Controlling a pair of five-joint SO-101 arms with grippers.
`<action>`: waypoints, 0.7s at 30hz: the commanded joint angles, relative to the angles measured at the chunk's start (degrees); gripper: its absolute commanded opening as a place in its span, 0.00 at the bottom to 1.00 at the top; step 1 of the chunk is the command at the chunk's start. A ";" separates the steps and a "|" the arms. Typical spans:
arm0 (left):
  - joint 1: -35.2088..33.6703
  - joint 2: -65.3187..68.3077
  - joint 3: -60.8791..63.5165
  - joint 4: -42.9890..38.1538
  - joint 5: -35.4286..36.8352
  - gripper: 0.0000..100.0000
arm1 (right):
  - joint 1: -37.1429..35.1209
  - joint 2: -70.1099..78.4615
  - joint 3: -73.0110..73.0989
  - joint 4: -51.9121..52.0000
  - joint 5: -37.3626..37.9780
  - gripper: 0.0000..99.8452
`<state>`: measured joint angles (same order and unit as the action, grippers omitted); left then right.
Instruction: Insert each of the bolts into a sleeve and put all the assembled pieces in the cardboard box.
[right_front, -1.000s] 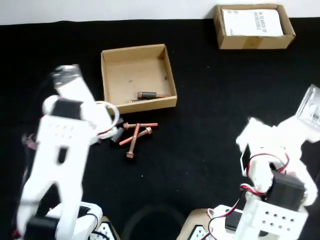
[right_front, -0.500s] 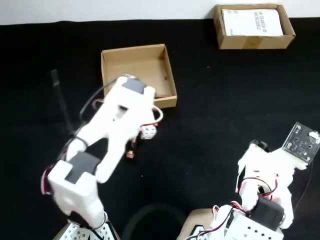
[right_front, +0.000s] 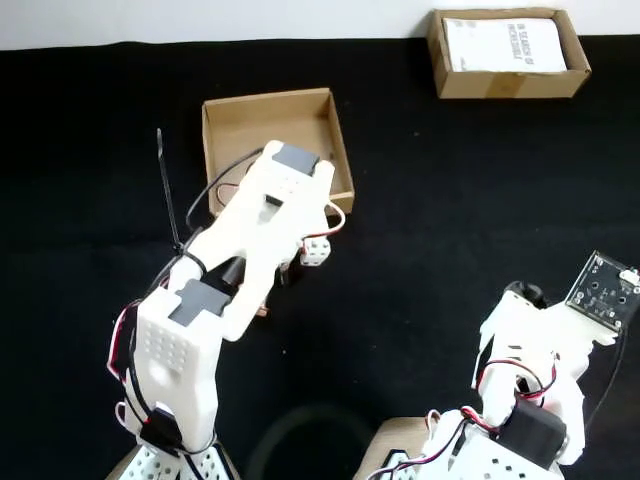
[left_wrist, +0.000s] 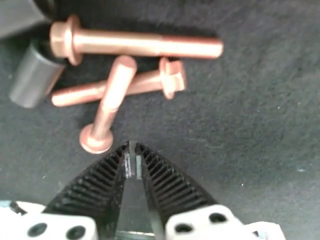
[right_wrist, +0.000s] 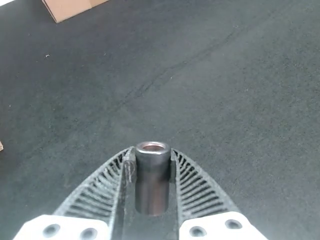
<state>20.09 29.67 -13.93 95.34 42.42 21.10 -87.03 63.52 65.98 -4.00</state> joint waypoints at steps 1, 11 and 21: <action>-0.48 -0.40 0.92 1.32 -0.26 0.01 | 0.22 -0.48 -0.40 -1.98 0.44 0.01; -0.57 -0.40 13.67 -5.45 -3.25 0.01 | -1.98 -0.75 -0.66 -4.97 0.35 0.01; -19.47 -0.40 13.93 -13.27 -5.63 0.01 | -2.24 -0.75 -0.75 -4.88 0.35 0.01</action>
<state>8.57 29.76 0.75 86.02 37.32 19.60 -87.03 63.52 61.93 -4.00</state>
